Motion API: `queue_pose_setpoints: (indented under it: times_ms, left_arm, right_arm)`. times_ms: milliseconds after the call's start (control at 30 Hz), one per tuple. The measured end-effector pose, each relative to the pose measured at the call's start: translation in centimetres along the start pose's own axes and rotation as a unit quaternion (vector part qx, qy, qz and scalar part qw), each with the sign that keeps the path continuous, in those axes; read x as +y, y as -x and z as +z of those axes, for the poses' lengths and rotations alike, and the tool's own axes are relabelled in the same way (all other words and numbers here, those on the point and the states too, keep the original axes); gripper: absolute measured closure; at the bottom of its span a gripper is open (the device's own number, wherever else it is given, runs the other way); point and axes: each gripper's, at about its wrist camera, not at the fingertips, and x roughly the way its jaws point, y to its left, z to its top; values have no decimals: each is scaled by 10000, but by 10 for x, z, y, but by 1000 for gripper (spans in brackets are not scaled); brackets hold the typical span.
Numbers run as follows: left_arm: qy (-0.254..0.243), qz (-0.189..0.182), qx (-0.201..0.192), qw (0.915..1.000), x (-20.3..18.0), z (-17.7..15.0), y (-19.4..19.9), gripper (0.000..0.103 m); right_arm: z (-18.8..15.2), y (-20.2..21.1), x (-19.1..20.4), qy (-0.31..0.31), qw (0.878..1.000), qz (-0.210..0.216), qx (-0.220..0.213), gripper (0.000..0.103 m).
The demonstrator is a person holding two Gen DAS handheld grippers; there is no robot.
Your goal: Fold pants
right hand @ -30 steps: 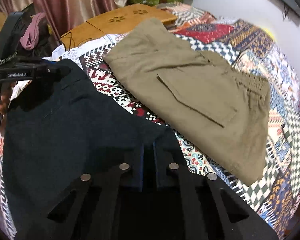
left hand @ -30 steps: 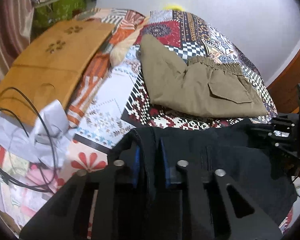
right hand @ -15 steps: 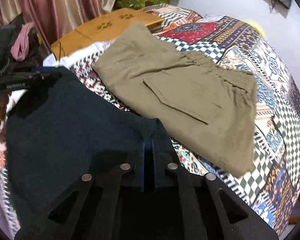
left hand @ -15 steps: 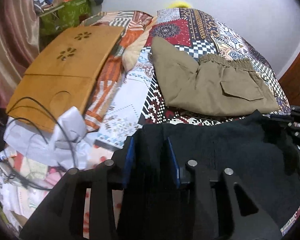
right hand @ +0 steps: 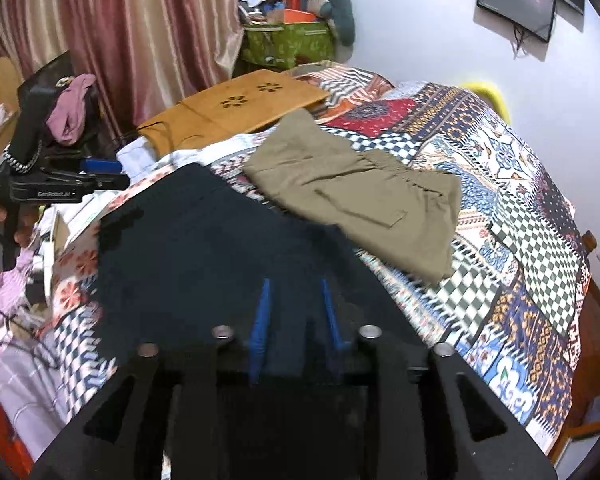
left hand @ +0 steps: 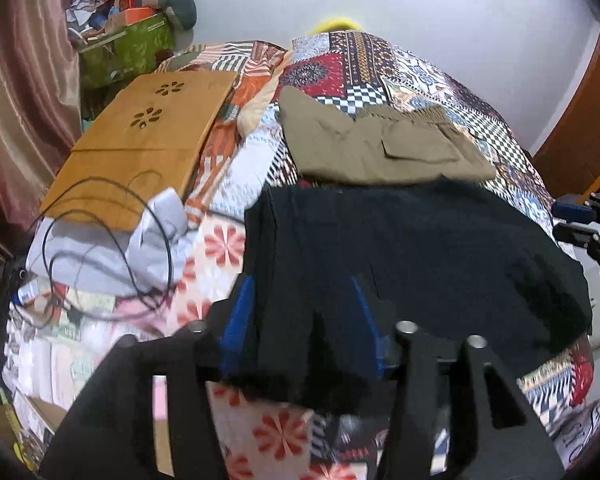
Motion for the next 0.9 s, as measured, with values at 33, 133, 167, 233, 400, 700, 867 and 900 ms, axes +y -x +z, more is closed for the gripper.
queue_pose_setpoints:
  times_ms: [33, 133, 167, 233, 400, 700, 867, 900]
  left_arm:
    - [35, 7, -11, 10000, -1, -7, 3, 40]
    - [248, -48, 65, 9997, -1, -27, 8, 39]
    - [342, -85, 117, 9993, 0, -33, 7, 39]
    - [477, -128, 221, 9985, 1, -42, 5, 39]
    - [841, -390, 359, 9950, 4, -53, -2, 39]
    - [1117, -397, 468, 9918, 7, -51, -24, 39]
    - [1069, -186, 384, 9934, 8, -50, -28, 52]
    - [1028, -181, 382, 9938, 8, -49, -29, 57]
  right_arm:
    - [-3, 1, 2, 8, 10000, 48, 8, 75]
    - [-15, -1, 17, 17, 9998, 204, 45, 75]
    - [-20, -2, 22, -12, 9996, 266, 58, 75]
    - [-28, -3, 26, -51, 9994, 334, 94, 75]
    - [-47, -6, 37, -165, 9987, 423, 227, 73]
    - [-62, -12, 46, -212, 9983, 364, 398, 68]
    - [-64, -22, 44, -222, 9979, 354, 505, 68]
    - [-64, -24, 44, -224, 9977, 370, 522, 68]
